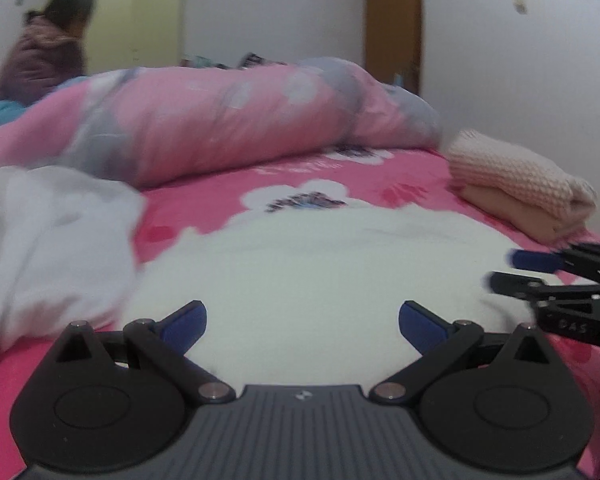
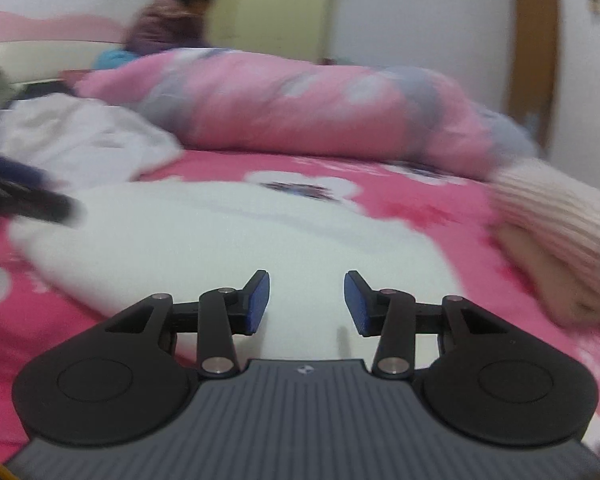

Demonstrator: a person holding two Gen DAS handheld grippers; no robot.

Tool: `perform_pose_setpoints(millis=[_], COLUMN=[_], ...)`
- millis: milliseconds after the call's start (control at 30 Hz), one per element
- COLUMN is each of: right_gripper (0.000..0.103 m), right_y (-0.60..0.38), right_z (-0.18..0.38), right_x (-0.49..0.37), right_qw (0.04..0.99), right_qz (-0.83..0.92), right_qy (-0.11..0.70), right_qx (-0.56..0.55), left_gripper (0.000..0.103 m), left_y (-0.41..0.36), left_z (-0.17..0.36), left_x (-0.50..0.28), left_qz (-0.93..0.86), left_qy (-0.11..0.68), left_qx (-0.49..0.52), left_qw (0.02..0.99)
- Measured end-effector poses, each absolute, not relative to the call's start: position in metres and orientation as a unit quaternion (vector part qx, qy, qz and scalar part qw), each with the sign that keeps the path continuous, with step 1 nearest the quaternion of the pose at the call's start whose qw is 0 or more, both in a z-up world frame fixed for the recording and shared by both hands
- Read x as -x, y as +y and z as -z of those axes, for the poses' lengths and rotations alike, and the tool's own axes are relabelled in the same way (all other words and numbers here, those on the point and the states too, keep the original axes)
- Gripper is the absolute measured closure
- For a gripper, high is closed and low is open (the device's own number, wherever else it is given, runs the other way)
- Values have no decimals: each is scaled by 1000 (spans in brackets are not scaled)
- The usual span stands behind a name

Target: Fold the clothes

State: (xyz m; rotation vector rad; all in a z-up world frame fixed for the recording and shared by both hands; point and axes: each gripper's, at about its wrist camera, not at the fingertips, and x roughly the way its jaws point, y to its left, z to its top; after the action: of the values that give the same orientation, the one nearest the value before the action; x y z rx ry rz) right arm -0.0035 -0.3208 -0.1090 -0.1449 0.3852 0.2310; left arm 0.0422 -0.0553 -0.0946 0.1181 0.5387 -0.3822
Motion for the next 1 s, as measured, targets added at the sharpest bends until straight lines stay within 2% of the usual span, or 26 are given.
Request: perform_pose_setpoints(millis=[67,167,233,267,300,400,533,667,733,833,867,900,933,1000], right_gripper=[62,57,56,49,35,40,40,42,47,49,54,67,69,62], right_y=[-321,-358,-405,-425,-443,-458,-407,-328,-310,-346,-370,-393,-407,-418], right_z=[115,123,122,123,124,105,63,70,85,103,103,101,97,86], right_x=[-5,4,13,17,21,25,-10,-83,-110,-119,-115,-112,-107,-105], right_qw=[962,956,958,959,957,960,968,947,935,935,936,936,937,940], right_qz=[-146,-158,-133,-111,-99,-71,-130,-205,-217,-169,-157,-142,-125,-104], right_qy=[213,229,250,261,271,269,211,245,277,312,315,318,321,319], right_qx=[89,94,40,25,1,-38,-47,5,29,12,-22,-49,-57,-65], left_gripper=[3,4,4,4,4,4,2,2,6,7,7,7,6,1], left_y=[-59,-33,-12,-3,7,28,8,-19,-11,25,30,33,36,37], left_z=[111,123,120,118,117,102,77,92,111,116,112,108,103,95], left_x=[-55,-61,-59,-59,-60,-62,-92,-139,-159,-157,-156,-155,-154,-156], left_qz=[190,207,215,215,216,224,246,232,196,192,192,192,191,196], left_qy=[296,299,295,298,300,297,288,330,366,353,352,352,352,345], left_qx=[-65,-43,-29,-20,-11,26,38,11,11,37,40,44,47,52], left_qw=[934,931,931,930,929,928,925,915,910,915,915,915,915,916])
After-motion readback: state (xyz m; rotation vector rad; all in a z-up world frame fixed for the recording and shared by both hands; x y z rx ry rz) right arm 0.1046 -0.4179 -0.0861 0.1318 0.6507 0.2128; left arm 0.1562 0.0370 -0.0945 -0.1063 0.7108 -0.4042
